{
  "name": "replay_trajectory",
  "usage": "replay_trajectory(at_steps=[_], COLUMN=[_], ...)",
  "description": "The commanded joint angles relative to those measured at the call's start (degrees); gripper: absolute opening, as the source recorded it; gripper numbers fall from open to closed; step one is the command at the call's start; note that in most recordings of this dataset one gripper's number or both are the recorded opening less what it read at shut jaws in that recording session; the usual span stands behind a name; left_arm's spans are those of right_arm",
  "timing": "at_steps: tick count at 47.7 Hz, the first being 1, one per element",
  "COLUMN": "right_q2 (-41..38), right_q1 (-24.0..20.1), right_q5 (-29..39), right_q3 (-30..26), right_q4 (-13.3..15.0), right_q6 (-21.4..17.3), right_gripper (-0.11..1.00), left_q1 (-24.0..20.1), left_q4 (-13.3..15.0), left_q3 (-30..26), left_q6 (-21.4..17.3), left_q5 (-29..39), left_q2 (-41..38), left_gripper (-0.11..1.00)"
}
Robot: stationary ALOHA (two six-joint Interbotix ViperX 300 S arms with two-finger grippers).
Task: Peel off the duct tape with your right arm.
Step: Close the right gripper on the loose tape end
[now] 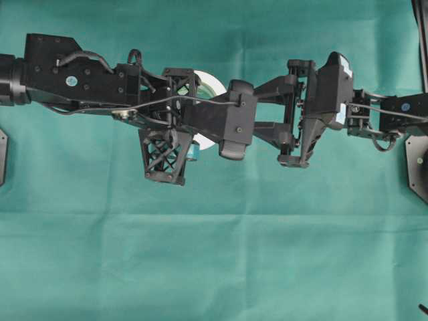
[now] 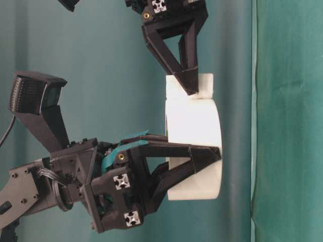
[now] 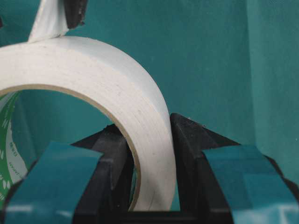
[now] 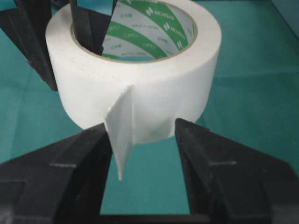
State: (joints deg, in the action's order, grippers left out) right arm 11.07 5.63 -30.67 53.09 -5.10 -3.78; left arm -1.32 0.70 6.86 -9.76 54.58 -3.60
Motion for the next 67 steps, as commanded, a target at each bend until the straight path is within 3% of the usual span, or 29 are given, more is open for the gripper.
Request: replay_trajectory(at_steps=[1,8,15,67], right_q2=[0.5,0.5,0.4,-1.8], right_q1=[-0.2,-0.2,-0.2,-1.0], right_q5=[-1.0,-1.2,-1.2,-1.7], right_q3=[-1.1,-1.1,-1.1,-1.9], right_q4=[0.2,0.1,0.1,0.2], right_q6=[-0.1,-0.1,0.0,0.2], right_gripper=[0.09,-0.04,-0.07,-0.08], left_q1=[0.1,0.1,0.0,0.5], left_q4=[-0.2,-0.1,-0.1,-0.1], left_q3=[-0.7,-0.7,-0.7,-0.7], left_q6=[0.0,0.0,0.0,0.0], left_q5=[-0.3,-0.3,-0.3,-0.3], left_q2=[1.1,1.1,1.1,1.1], left_gripper=[0.20,0.20,0.20,0.20])
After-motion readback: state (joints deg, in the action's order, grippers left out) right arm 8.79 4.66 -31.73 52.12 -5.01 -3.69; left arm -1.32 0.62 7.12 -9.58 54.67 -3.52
